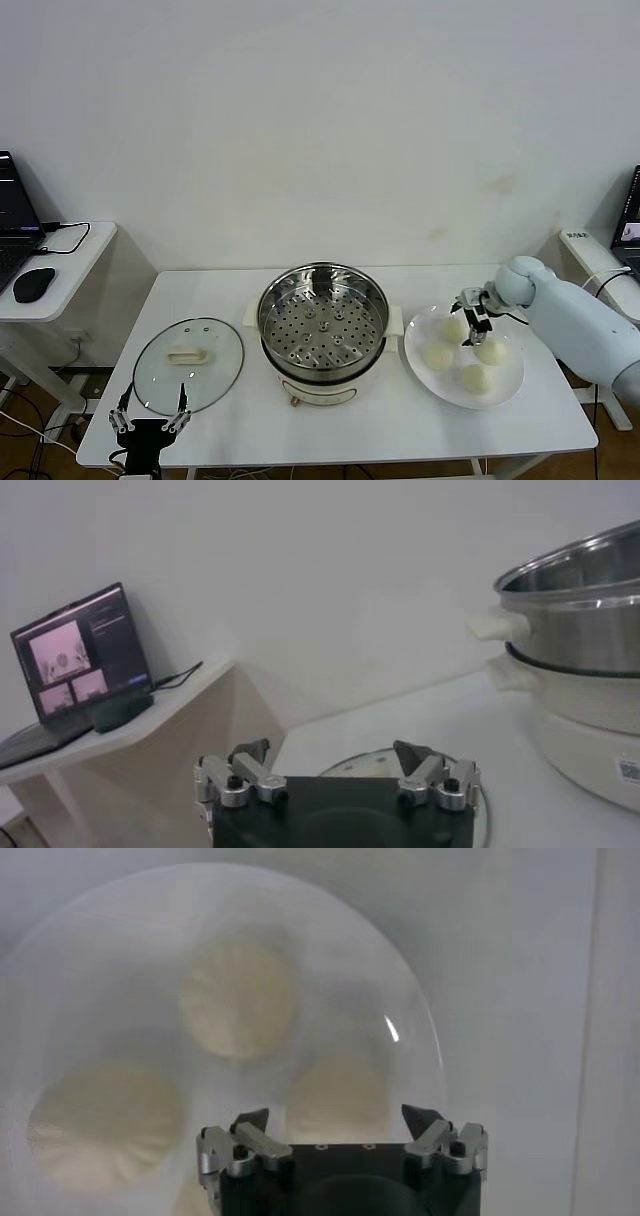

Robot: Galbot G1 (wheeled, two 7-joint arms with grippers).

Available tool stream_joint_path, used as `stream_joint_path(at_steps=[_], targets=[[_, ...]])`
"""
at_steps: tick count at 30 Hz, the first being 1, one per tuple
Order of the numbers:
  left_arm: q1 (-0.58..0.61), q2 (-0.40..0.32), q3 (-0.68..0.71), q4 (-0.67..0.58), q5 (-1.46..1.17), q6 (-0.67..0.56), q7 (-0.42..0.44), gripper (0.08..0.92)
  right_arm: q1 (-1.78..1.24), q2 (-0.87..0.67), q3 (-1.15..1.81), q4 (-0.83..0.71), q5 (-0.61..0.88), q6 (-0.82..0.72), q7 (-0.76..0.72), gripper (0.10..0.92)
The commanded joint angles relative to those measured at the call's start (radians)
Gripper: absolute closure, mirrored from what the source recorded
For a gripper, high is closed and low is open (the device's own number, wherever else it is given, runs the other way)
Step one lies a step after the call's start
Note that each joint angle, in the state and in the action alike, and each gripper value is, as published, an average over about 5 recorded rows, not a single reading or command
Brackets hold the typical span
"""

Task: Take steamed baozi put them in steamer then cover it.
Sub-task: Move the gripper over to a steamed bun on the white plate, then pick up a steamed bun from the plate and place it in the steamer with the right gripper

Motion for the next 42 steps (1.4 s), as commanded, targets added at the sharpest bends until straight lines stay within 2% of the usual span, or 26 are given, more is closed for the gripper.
stream_joint_path(at_steps=[1,8,25,30,37,42], targets=[[0.0,-0.001,-0.003,0.003,0.0,-0.001,0.0,0.177,0.011,0.019,-0.011,-0.029,-0.02,0.0,0.005,0.302],[0.0,-0.002,-0.002,0.005,0.0,-0.002,0.0,0.177,0.004,0.021,-0.006,-0.035,-0.031,-0.008,0.007,0.324],[-0.004,0.002,0.0,0.003,0.0,-0.004,0.0,0.177,0.031,-0.01,-0.032,0.003,0.009,-0.011,-0.004,0.486],[0.0,0.011,0.002,0.0,-0.004,-0.003,0.002,0.177,0.116,-0.063,-0.098,0.073,0.086,-0.016,-0.021,0.498],[0.005,0.019,0.007,-0.016,-0.009,-0.002,0.007,0.177,0.323,-0.156,-0.216,0.233,0.265,-0.051,-0.047,0.495],[0.006,0.031,0.009,-0.026,-0.018,-0.002,0.009,0.177,0.474,-0.159,-0.317,0.292,0.38,-0.072,-0.051,0.491]])
